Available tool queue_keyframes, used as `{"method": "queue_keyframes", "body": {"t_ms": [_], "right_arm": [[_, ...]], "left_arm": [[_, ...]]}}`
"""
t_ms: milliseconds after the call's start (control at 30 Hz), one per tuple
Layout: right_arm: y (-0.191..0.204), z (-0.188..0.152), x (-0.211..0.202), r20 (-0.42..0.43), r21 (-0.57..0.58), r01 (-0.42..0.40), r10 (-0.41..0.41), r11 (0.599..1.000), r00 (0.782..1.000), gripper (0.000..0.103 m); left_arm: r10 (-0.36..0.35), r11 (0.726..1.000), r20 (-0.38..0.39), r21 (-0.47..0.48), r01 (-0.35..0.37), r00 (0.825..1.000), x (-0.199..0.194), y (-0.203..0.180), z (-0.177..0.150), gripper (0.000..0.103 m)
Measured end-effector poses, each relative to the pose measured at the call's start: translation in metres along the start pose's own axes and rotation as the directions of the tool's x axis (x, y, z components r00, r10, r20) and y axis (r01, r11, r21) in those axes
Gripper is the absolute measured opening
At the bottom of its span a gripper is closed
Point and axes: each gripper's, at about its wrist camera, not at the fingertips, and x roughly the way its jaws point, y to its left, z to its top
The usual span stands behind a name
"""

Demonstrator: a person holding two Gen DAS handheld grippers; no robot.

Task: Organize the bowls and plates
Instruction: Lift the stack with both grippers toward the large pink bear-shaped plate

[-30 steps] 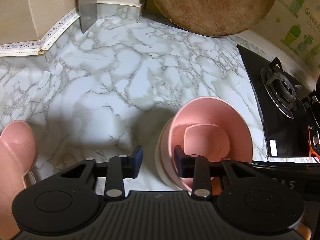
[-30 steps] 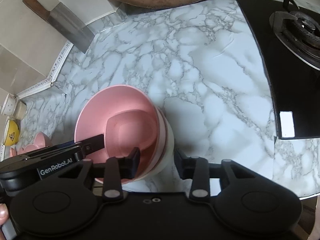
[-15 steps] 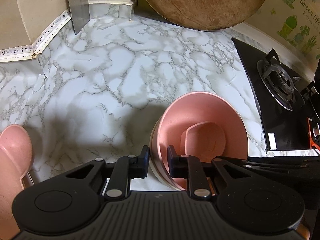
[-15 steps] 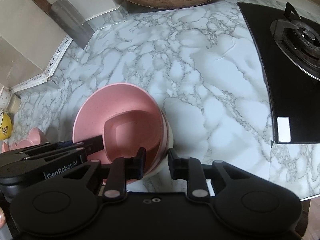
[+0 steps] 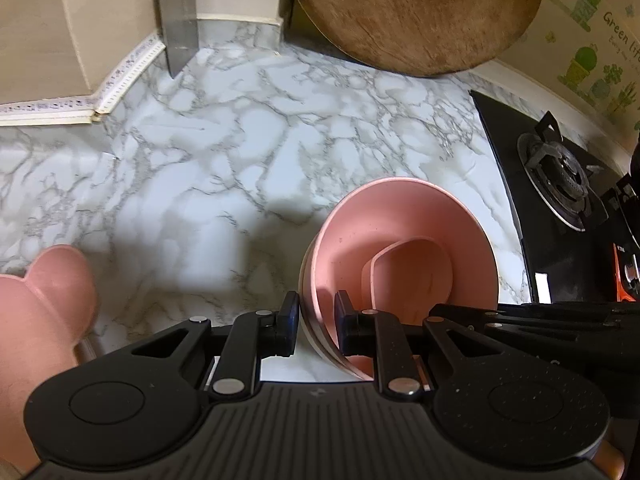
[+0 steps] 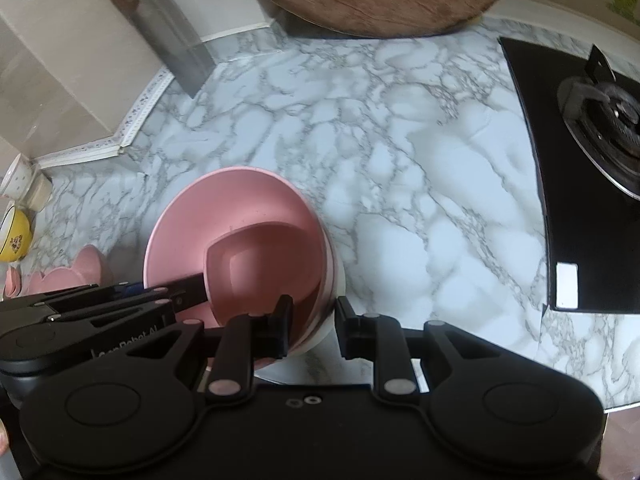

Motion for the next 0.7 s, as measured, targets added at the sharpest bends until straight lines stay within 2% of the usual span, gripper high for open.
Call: {"method": "queue_keyframes", "body": {"t_ms": [367, 700], "right_arm": [[0.045, 0.010, -0.013, 0.029, -0.108, -0.046, 0.049, 0.993, 0.998, 0.023], [0.096, 0.011, -0.014, 0.031, -0.220, -0.108, 0.118, 0.969, 0.993, 0.023]], "left_arm": [[0.055, 0.998, 0.046, -0.046, -0.053, 0.997, -0.036, 0.028, -0.001, 0.018], [0.130, 0.985, 0.088, -0.129, -0.118, 0.988, -0.070, 0.070, -0.008, 0.018]]}}
